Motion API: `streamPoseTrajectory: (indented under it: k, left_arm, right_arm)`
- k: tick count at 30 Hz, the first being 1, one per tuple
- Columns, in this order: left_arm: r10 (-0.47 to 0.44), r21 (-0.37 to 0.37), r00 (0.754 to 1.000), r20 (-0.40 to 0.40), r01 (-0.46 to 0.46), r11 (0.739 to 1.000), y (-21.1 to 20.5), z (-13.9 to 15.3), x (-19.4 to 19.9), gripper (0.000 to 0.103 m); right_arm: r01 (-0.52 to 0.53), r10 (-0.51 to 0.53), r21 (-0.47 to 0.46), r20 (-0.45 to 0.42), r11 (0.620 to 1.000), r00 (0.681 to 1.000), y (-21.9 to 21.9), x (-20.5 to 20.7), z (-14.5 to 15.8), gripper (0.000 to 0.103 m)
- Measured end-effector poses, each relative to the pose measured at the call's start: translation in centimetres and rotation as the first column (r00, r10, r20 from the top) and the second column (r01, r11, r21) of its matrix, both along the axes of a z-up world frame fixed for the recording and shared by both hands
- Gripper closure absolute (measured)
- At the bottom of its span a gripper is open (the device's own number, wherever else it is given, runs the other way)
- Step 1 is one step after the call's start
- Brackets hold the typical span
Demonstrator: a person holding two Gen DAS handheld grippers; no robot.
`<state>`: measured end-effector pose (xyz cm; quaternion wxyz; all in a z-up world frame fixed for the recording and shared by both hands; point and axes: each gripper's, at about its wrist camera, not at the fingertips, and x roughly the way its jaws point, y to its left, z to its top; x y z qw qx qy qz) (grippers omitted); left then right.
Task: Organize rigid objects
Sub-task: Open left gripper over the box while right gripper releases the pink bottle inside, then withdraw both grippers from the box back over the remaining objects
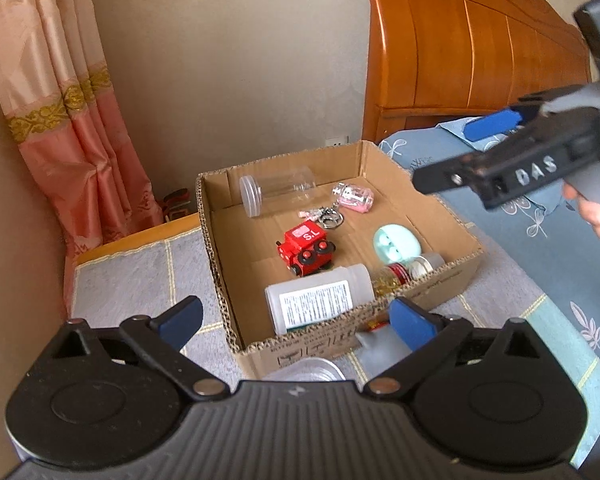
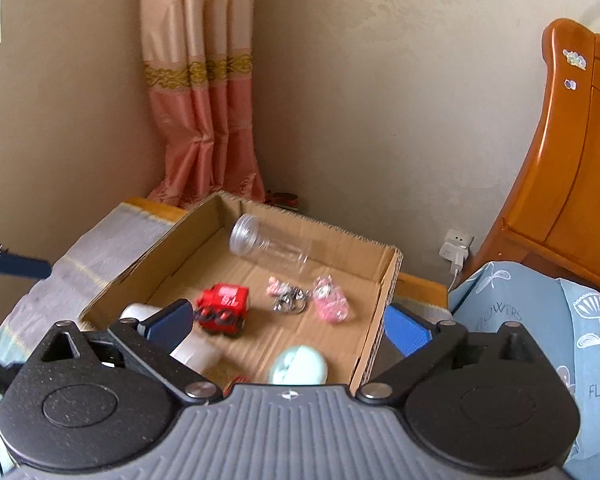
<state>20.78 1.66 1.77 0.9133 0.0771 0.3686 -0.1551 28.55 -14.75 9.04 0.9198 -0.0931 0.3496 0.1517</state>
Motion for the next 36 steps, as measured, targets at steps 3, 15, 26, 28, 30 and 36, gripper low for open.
streamPoseTrajectory:
  k: [3, 15, 26, 28, 30, 36]
  left_arm:
    - [0.011, -0.001, 1.000, 0.010, -0.011, 1.000, -0.1, 0.2, -1.1, 0.003]
    - [0.125, -0.031, 0.991, 0.054, -0.123, 0.992, 0.4, -2.3, -5.8, 0.001]
    - [0.261, -0.032, 0.965, -0.003, -0.261, 0.965, 1.2, -8.0, -8.6, 0.001]
    - [0.249, -0.033, 0.968, -0.012, -0.249, 0.968, 1.3, -8.5, -9.1, 0.001]
    - [0.250, -0.046, 0.968, -0.030, -0.252, 0.967, 1.5, -8.8, -9.5, 0.001]
    - [0.301, -0.057, 0.951, -0.072, -0.305, 0.951, 2.4, -9.6, -9.9, 0.001]
  right_arm:
    - [-0.009, 0.009, -0.008, 0.004, 1.000, 1.000, 0.2, -1.8, 0.3, 0.000]
    - [0.100, -0.100, 0.051, -0.002, 0.994, 0.995, 0.0, -8.8, -3.0, 0.000]
    - [0.137, -0.129, 0.122, -0.076, 0.983, 0.989, 1.4, -13.2, -9.2, 0.000]
    - [0.128, -0.117, 0.127, -0.091, 0.984, 0.989, 1.8, -13.1, -9.5, 0.000]
    - [0.120, -0.107, 0.125, -0.101, 0.985, 0.989, 2.4, -12.9, -9.8, 0.000]
    - [0.096, -0.082, 0.106, -0.133, 0.990, 0.988, 4.2, -11.8, -10.8, 0.000]
